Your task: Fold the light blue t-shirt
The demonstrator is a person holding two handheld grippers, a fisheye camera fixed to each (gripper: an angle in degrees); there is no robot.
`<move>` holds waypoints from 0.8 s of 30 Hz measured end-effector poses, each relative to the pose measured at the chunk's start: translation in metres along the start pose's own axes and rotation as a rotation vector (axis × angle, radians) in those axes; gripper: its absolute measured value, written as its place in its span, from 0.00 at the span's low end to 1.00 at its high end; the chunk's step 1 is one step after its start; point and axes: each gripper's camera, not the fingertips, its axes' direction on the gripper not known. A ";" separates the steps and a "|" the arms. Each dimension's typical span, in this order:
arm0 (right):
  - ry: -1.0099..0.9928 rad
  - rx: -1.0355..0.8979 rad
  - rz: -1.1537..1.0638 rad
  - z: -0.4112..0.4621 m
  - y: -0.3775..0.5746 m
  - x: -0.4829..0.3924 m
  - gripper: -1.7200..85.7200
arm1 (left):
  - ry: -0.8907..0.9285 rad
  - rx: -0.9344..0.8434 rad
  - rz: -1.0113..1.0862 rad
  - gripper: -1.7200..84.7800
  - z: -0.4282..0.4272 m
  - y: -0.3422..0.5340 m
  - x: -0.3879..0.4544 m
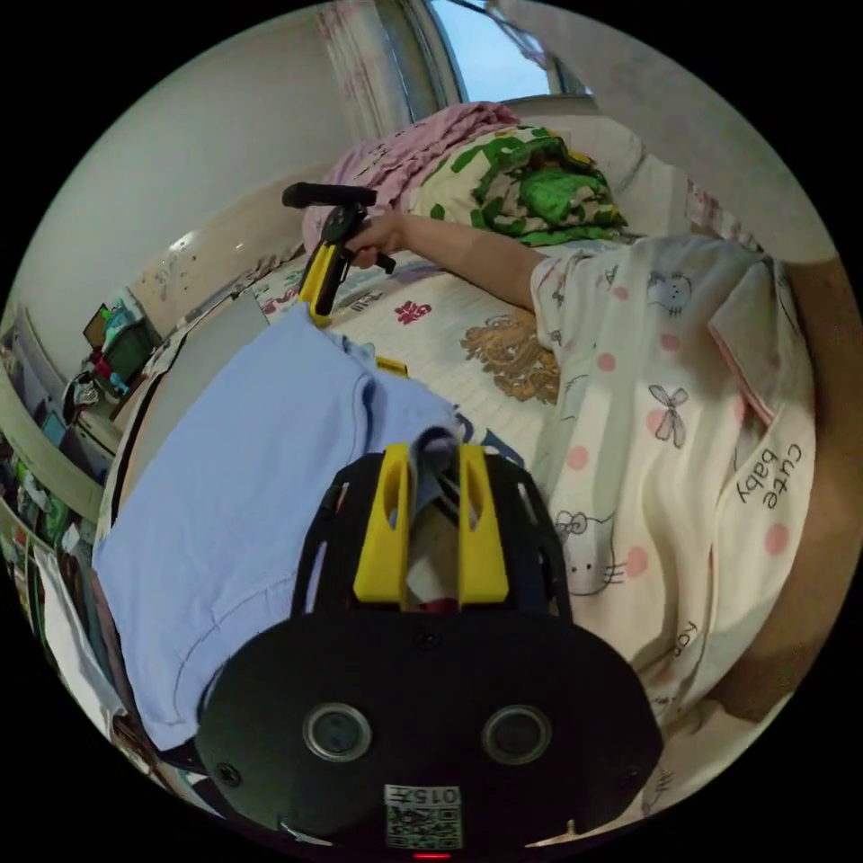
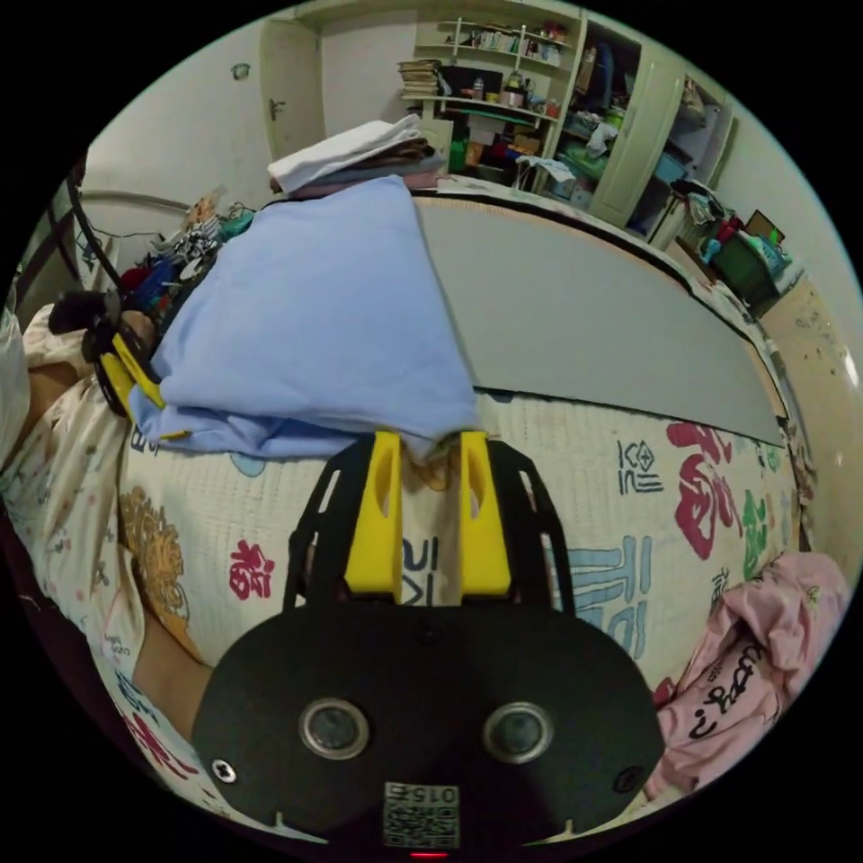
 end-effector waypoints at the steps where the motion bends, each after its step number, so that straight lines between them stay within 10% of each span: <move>1: 0.001 0.028 0.003 -0.002 -0.003 -0.006 0.09 | 0.001 0.003 -0.011 0.08 0.000 0.001 -0.003; 14: 0.249 0.360 0.044 -0.045 0.021 -0.095 0.06 | 0.252 0.436 -0.050 0.04 -0.046 0.035 -0.046; 24: 0.450 0.523 0.060 0.005 -0.185 -0.191 0.06 | -0.155 0.750 -0.494 0.03 -0.113 0.192 -0.115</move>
